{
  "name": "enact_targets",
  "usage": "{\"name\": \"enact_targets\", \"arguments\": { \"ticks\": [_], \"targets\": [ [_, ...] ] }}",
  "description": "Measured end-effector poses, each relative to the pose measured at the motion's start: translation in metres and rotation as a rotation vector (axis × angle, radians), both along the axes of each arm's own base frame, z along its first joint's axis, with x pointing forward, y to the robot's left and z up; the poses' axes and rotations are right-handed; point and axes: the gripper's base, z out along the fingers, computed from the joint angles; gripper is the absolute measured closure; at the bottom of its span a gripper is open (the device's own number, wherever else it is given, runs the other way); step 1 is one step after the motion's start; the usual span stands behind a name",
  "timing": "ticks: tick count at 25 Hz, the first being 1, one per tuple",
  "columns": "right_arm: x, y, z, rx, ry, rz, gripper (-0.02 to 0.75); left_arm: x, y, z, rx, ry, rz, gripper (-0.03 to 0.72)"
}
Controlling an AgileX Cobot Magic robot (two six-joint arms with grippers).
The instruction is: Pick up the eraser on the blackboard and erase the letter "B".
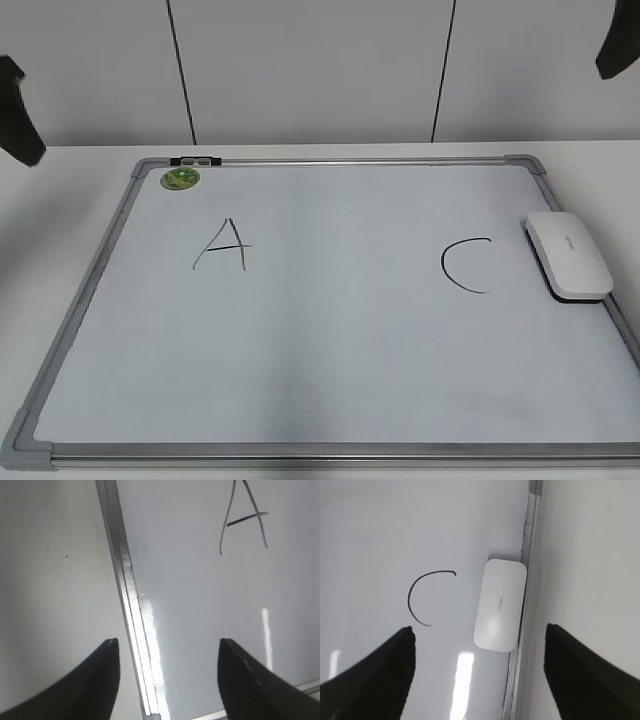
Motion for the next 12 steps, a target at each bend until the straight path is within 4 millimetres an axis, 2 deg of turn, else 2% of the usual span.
{"name": "enact_targets", "arguments": {
  "ticks": [2, 6, 9, 12],
  "targets": [
    [-0.014, 0.000, 0.008, 0.001, -0.014, 0.002, 0.145, -0.016, 0.002, 0.027, 0.024, -0.058, 0.015, 0.253],
    [-0.057, 0.001, 0.022, 0.002, -0.040, 0.003, 0.145, -0.051, 0.006, 0.073, 0.071, -0.186, 0.046, 0.262],
    [-0.085, 0.002, 0.027, 0.002, -0.056, 0.003, 0.145, -0.081, 0.007, 0.096, 0.081, -0.254, 0.062, 0.263],
    [-0.114, 0.002, 0.030, 0.004, -0.073, 0.001, 0.145, -0.113, 0.006, 0.107, 0.082, -0.296, 0.067, 0.265]
  ]
}}
